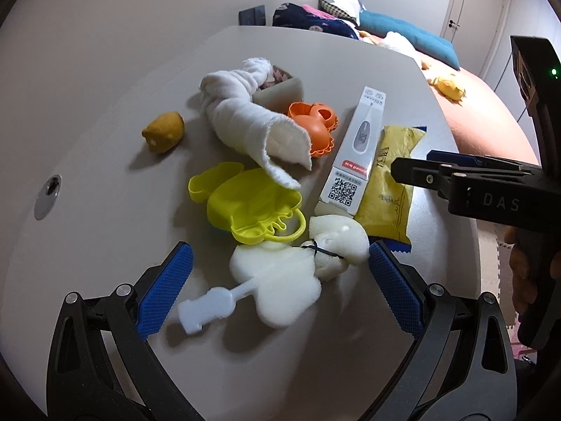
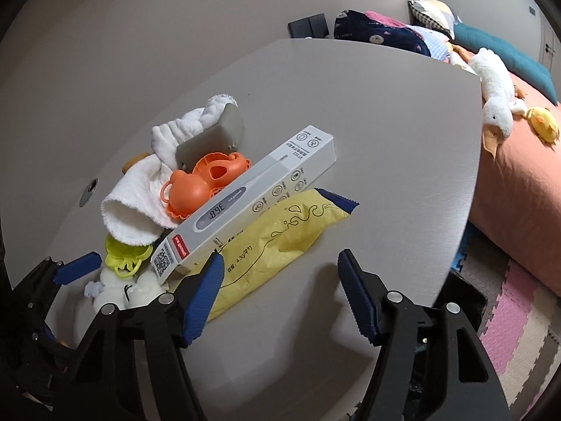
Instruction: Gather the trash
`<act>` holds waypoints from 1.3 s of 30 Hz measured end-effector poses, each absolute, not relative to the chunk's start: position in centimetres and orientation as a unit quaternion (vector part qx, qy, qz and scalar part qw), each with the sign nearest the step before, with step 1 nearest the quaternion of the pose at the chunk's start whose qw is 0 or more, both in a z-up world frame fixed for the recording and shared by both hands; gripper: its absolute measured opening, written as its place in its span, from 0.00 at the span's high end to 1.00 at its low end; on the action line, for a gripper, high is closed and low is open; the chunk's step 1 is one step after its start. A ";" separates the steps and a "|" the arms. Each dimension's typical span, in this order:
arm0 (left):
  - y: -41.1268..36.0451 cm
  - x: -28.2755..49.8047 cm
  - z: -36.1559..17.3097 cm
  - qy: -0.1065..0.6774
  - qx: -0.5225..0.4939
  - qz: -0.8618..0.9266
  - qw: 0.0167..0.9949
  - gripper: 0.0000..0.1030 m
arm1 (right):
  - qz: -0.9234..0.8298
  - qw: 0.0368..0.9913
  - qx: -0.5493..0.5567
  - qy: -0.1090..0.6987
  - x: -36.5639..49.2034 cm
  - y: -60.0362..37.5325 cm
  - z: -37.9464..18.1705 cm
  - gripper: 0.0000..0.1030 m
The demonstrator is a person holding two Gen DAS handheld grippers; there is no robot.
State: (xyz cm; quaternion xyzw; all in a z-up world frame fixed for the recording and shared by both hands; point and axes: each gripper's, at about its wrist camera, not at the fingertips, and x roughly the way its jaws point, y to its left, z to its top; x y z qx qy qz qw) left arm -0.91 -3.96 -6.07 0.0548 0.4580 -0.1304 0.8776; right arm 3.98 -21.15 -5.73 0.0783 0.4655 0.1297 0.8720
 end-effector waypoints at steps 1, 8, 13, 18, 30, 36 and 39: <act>-4.0 -0.9 -6.2 0.457 0.056 -0.131 0.878 0.09 | 0.130 0.872 0.077 0.465 4.0 -21.0 -5.8 0.37; -5.2 -1.1 -7.4 0.464 0.080 -0.141 0.871 0.32 | 0.162 0.861 0.095 0.472 4.6 -20.1 -6.0 0.62; -4.9 -1.3 -7.1 0.461 0.060 -0.159 0.871 0.42 | 0.184 0.857 0.112 0.469 4.4 -20.3 -6.0 0.81; -4.5 -1.3 -6.9 0.465 0.043 -0.148 0.872 0.66 | 0.181 0.864 0.104 0.458 3.8 -20.7 -5.5 0.94; -6.4 -2.2 -6.2 0.459 0.066 -0.157 0.872 0.75 | 0.157 0.888 0.097 0.421 2.0 -23.9 -3.3 0.96; -7.9 -2.5 -5.4 0.453 0.073 -0.161 0.874 0.75 | 0.153 0.894 0.108 0.408 1.1 -25.8 -2.3 0.96; -8.8 -2.6 -4.7 0.449 0.077 -0.165 0.875 0.75 | 0.151 0.897 0.115 0.399 0.6 -26.9 -1.7 0.96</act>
